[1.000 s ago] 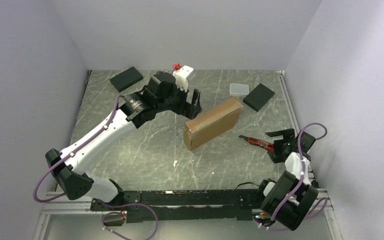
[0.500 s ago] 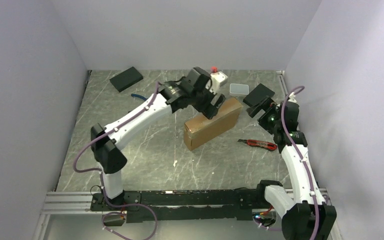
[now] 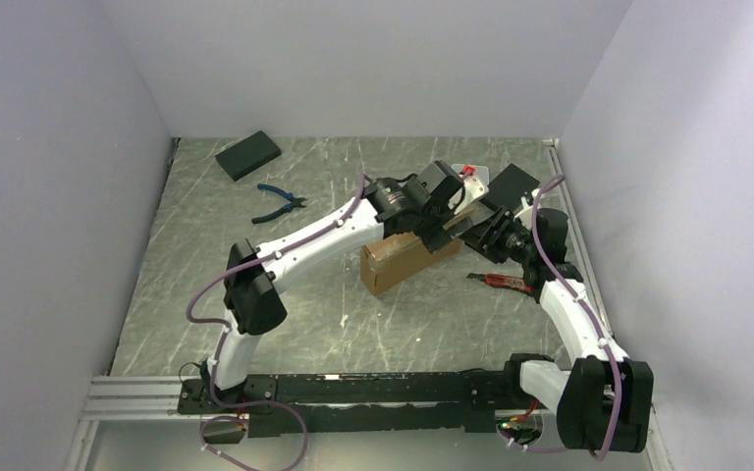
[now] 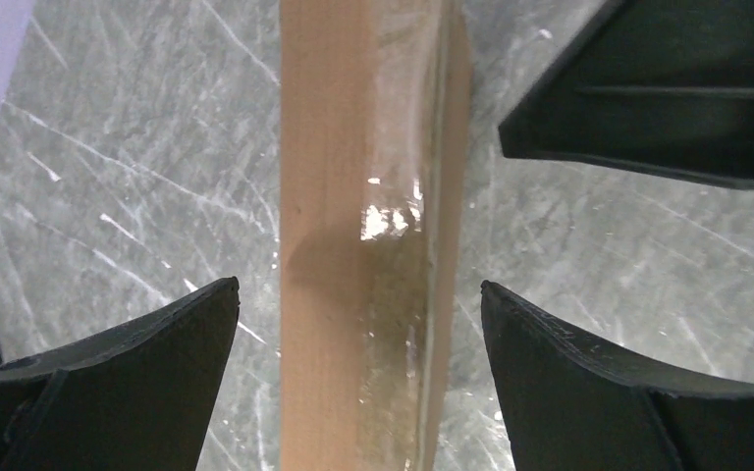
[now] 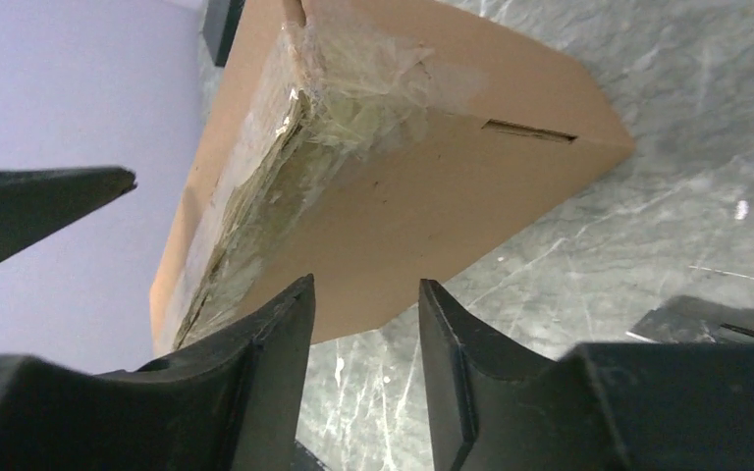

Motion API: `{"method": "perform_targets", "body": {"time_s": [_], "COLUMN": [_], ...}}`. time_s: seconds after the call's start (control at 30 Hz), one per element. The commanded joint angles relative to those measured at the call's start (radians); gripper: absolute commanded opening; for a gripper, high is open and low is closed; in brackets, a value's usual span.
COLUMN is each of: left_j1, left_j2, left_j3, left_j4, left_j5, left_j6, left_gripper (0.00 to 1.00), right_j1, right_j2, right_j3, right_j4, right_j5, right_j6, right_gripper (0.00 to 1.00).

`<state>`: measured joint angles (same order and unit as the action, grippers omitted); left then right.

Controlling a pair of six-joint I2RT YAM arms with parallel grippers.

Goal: Unpack the express box

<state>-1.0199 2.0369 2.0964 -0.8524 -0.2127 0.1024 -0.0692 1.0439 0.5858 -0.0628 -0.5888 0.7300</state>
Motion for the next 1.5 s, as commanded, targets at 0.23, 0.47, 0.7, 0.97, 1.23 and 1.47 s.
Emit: {"method": "perform_targets", "body": {"time_s": [0.23,0.47,0.7,0.97,1.23,1.47], "left_j1": [0.024,0.188,0.44,0.525,0.532,0.529], "left_j2": [0.106,0.019,-0.331,-0.47,-0.472,-0.427], "left_j3": [0.153,0.033,-0.504,-0.73,-0.739,-0.74], "left_j4": [-0.082,-0.038,0.369,0.491,0.517,0.613], "left_j5": [-0.033,0.282,0.592,0.665,0.704,0.837], "left_j6": [0.023,-0.226,-0.517,-0.625,-0.639,-0.708], "left_gripper": [1.0,0.87,0.84,0.86,0.89,0.89], "right_j1": [0.012,0.062,0.156,0.257,0.303,0.261], "right_j2": [0.046,0.061,0.094,0.173,0.318,0.345], "right_j3": [-0.013,0.049,0.101,0.144,0.164,0.084], "right_j4": [0.161,0.093,0.045,0.046,0.119,0.221], "right_j5": [-0.112,-0.078,-0.037,0.0,-0.037,0.012], "right_j6": [0.016,-0.063,-0.108,-0.122,-0.068,0.059], "right_gripper": [0.4,0.4,0.44,0.47,0.67,0.72]}}
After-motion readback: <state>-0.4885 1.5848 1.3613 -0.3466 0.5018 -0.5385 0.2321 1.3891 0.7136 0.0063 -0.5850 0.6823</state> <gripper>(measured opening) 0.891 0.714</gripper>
